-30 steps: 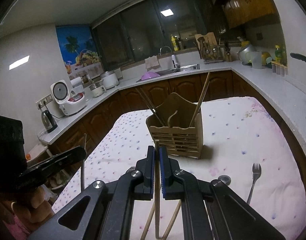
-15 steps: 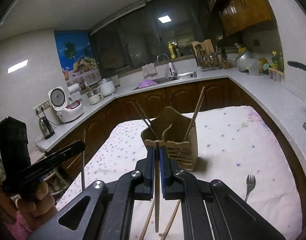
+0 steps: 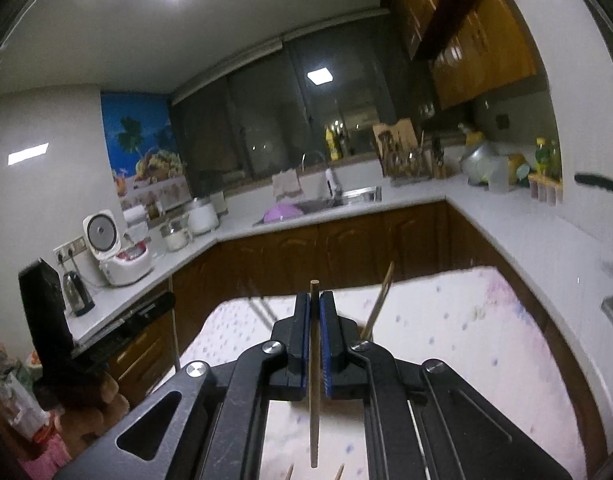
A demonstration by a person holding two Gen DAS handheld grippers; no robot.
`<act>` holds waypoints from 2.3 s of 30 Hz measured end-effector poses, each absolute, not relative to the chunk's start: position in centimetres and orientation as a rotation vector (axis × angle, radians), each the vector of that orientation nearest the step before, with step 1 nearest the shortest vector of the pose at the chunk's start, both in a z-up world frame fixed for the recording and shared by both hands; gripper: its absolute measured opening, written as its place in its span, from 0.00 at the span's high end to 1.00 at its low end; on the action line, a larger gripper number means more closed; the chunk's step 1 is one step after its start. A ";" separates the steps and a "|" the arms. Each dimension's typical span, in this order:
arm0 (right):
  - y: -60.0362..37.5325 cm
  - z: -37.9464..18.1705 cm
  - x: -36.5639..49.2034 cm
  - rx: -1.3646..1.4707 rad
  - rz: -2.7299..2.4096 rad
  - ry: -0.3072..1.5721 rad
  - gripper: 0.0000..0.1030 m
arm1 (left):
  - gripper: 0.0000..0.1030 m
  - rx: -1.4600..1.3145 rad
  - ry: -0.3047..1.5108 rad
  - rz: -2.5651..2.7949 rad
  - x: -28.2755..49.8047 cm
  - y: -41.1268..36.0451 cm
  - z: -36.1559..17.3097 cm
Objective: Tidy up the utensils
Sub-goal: 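Lower both chopsticks into the wooden holder, then open both tools and release the chopsticks into the holder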
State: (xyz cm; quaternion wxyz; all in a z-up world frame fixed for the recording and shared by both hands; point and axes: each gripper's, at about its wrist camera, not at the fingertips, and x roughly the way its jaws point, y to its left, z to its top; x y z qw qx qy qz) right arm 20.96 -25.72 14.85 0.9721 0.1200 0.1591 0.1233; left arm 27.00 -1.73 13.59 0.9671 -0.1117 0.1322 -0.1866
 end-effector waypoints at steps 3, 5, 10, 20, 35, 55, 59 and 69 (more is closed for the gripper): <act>-26.0 16.3 22.3 0.241 0.241 0.288 0.95 | 0.97 -0.205 0.234 -0.356 28.9 -2.4 14.4; -26.2 17.1 23.1 0.236 0.235 0.266 0.95 | 0.97 -0.193 0.216 -0.341 30.1 -3.0 15.0; -26.6 18.2 25.8 0.230 0.220 0.241 0.95 | 0.97 -0.191 0.176 -0.302 33.2 -4.0 15.6; -27.8 17.8 30.4 0.248 0.209 0.239 0.95 | 0.97 -0.215 0.145 -0.233 39.0 -5.2 15.0; -26.9 12.4 32.1 0.247 0.211 0.313 0.95 | 0.96 -0.152 0.146 -0.173 38.4 -5.5 10.6; -27.9 9.0 31.8 0.306 0.176 0.409 0.95 | 0.93 -0.121 0.269 -0.181 36.2 -3.3 6.7; -28.0 8.9 32.0 0.312 0.178 0.421 0.95 | 0.94 -0.110 0.296 -0.199 36.5 -3.9 6.7; -28.3 8.6 31.9 0.338 0.191 0.442 0.87 | 0.93 -0.138 0.363 -0.224 36.8 -3.7 6.1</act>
